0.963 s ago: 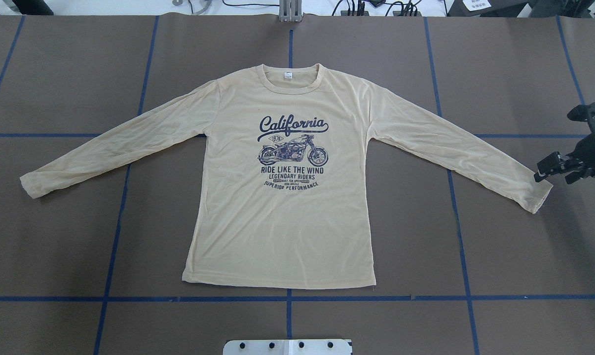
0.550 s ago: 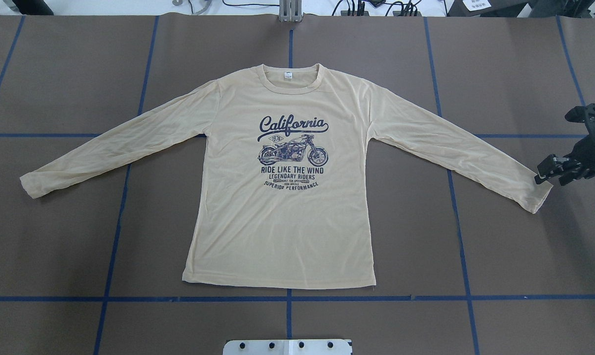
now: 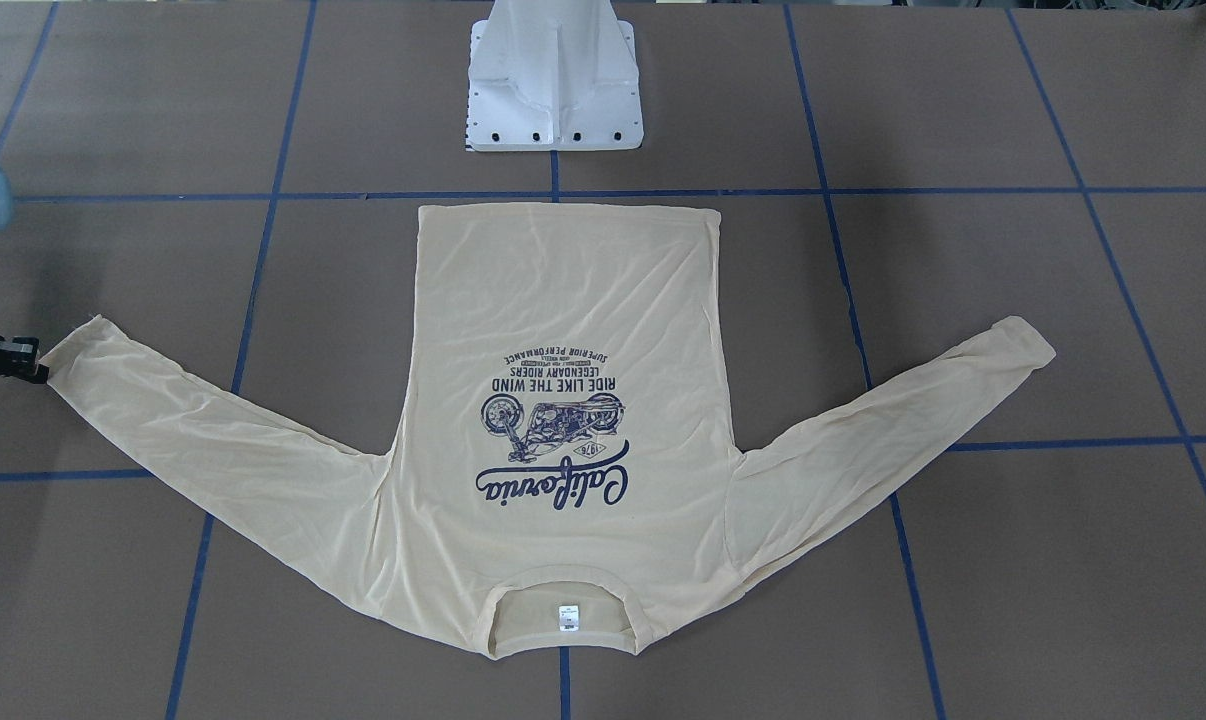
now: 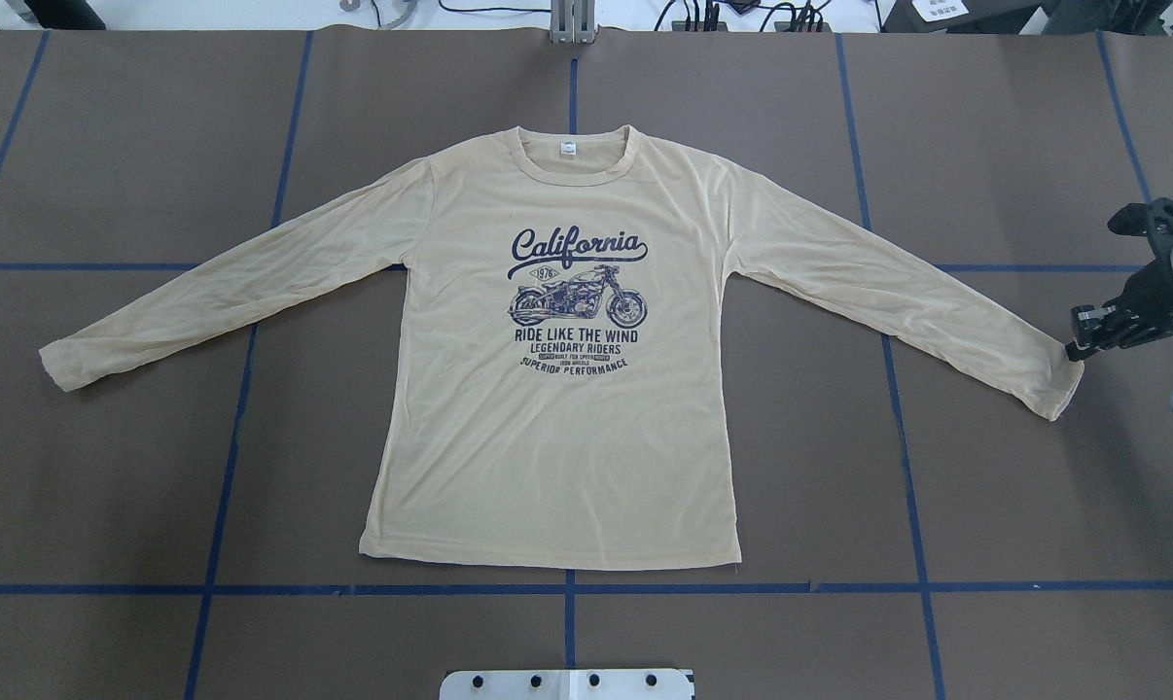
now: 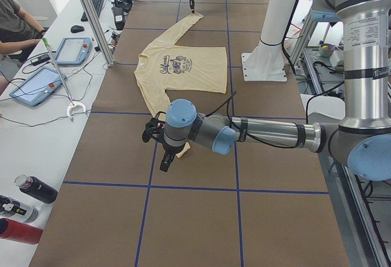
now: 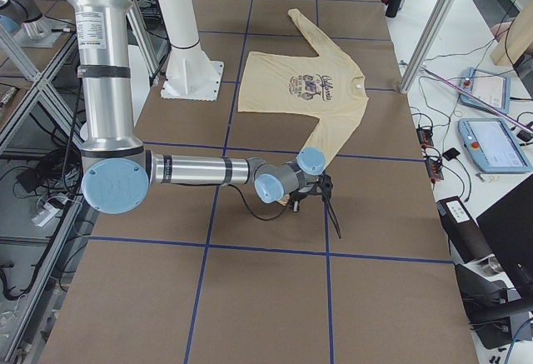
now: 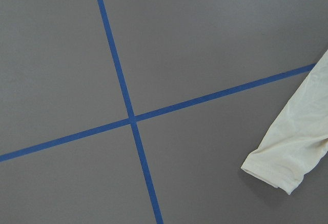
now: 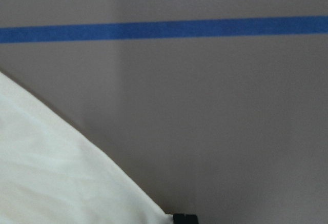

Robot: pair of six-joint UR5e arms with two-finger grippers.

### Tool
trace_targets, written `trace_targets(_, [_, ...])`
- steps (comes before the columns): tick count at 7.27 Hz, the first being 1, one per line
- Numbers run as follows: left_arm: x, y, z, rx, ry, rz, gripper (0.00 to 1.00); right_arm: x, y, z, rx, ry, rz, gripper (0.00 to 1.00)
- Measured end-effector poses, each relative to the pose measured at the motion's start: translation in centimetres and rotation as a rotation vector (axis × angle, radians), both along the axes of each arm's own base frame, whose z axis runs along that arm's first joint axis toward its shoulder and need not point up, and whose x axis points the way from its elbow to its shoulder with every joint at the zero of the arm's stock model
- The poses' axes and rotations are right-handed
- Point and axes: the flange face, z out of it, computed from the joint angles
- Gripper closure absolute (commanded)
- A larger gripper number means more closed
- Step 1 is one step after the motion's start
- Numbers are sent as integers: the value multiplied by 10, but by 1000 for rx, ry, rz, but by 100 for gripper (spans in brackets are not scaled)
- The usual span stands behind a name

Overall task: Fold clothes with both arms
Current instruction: 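Lower the right gripper to the cuff of the sleeve nearest it and grasp, then carry the sleeve with the right gripper across the chest toward the collar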

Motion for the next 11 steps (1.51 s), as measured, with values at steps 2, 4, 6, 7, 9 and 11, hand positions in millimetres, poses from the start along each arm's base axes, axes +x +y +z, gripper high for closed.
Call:
trace_targets(2, [0, 0, -1, 2, 0, 0, 0, 7, 12, -16, 19, -24, -2, 100])
trace_targets(4, [0, 0, -2, 4, 0, 0, 0, 12, 25, -51, 47, -60, 7, 100])
trace_targets(6, [0, 0, -3, 6, 0, 0, 0, -5, -2, -109, 26, -101, 73, 100])
trace_targets(7, [0, 0, -4, 8, 0, 0, 0, -22, -28, -153, -10, -123, 113, 100])
trace_targets(9, [0, 1, -6, 11, 1, -1, 0, -67, -67, -245, -84, -150, 162, 100])
trace_targets(11, [0, 1, -6, 11, 1, -1, 0, -126, -82, -317, -139, -148, 196, 100])
